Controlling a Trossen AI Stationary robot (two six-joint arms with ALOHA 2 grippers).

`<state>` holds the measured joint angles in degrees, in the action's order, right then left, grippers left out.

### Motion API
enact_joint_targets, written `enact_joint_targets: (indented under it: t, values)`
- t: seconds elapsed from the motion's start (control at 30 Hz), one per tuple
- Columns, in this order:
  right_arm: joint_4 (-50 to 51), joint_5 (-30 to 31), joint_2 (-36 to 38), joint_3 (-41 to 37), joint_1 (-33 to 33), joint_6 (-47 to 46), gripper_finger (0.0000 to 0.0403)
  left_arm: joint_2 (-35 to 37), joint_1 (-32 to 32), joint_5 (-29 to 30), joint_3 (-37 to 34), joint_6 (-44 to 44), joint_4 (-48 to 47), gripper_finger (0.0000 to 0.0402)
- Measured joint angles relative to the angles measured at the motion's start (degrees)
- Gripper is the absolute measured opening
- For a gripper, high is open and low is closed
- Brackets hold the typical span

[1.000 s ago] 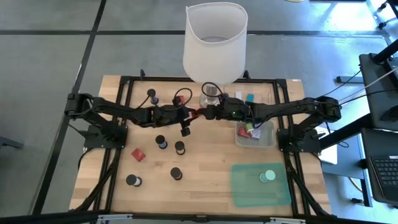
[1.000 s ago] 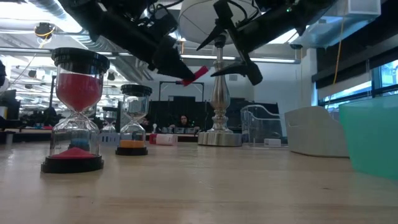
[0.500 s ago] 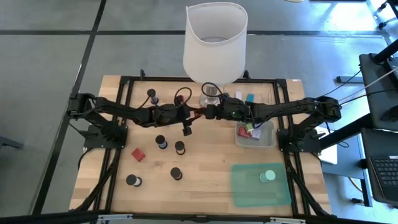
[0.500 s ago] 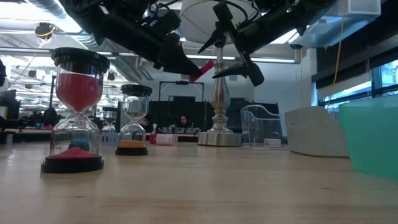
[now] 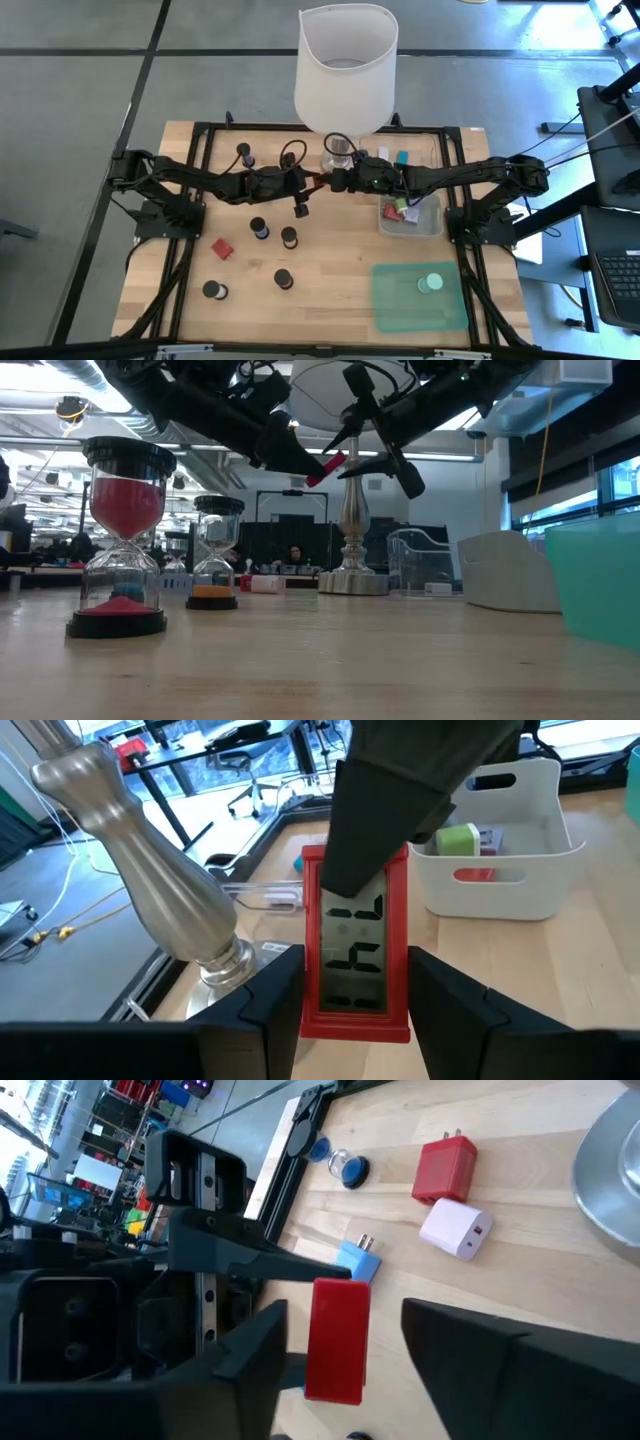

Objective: Pick & Place Office items
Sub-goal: Put the red timer into the transparent bin

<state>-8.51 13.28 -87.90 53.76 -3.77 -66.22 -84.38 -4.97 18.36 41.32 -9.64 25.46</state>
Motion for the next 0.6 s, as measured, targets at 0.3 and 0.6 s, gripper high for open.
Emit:
enact_joint_targets:
  t: [0.3,0.6]
  values:
    - [0.00,-0.90,0.02,0.00,0.01,-0.02,0.0118,0.00,0.00,0.02,0.00,-0.82,0.12,0.0152]
    - [1.51,-1.61,0.01,0.00,-0.04,-0.72,0.0068,0.02,0.33,-0.75,0.00,-3.77,0.17,0.0164]
